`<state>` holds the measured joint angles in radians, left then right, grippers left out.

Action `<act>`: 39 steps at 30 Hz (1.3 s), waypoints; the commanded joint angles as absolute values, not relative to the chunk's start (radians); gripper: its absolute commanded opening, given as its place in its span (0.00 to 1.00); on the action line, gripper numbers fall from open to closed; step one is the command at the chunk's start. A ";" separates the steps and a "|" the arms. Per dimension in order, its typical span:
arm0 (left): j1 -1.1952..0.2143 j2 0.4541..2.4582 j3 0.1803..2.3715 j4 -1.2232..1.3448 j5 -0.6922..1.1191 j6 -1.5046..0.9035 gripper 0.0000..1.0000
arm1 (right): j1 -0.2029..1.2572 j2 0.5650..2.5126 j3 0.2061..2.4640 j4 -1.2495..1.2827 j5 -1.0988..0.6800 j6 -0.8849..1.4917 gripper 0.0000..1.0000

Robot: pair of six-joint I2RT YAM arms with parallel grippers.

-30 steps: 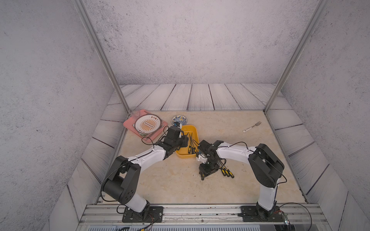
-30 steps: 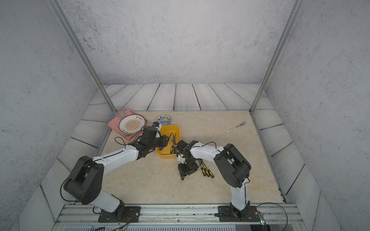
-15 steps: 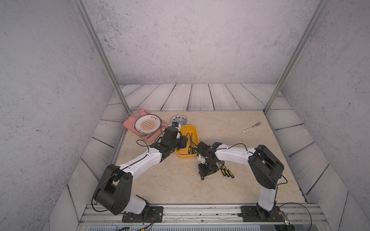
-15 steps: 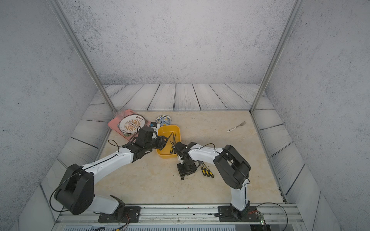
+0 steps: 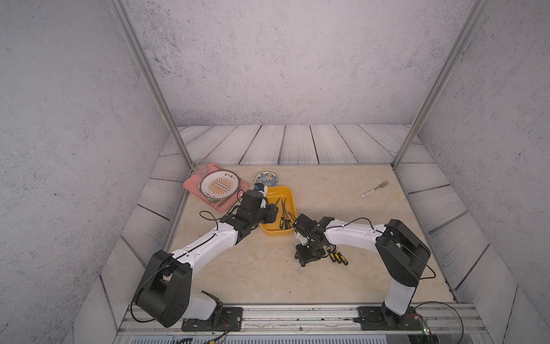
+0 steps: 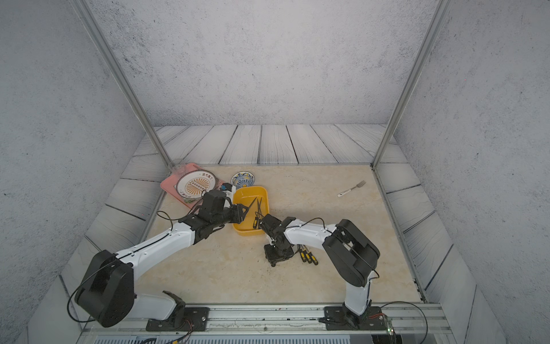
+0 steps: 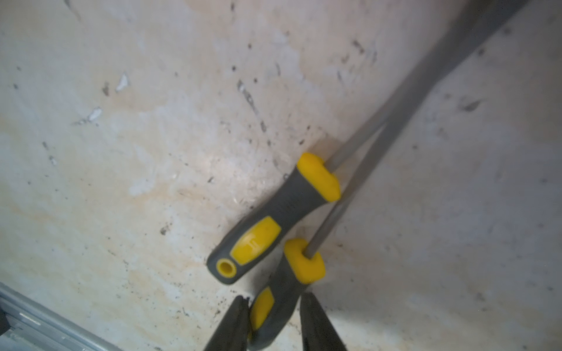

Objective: Put the file tool into the storage box
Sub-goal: Pick up the file tool from the center of the board, then place the file tool in the storage box.

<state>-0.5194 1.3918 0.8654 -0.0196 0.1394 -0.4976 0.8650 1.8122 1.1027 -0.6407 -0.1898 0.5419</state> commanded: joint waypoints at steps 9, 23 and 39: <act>-0.523 1.364 0.843 -0.022 0.190 -0.525 0.50 | 0.835 1.865 1.040 -0.719 -0.020 0.558 0.04; -0.525 1.369 0.751 0.204 0.392 -0.637 0.59 | 0.786 1.671 1.147 -0.606 -0.191 0.508 0.00; -0.541 1.419 0.749 0.239 0.414 -0.681 0.54 | 0.788 1.724 1.385 -0.573 -0.409 0.482 0.04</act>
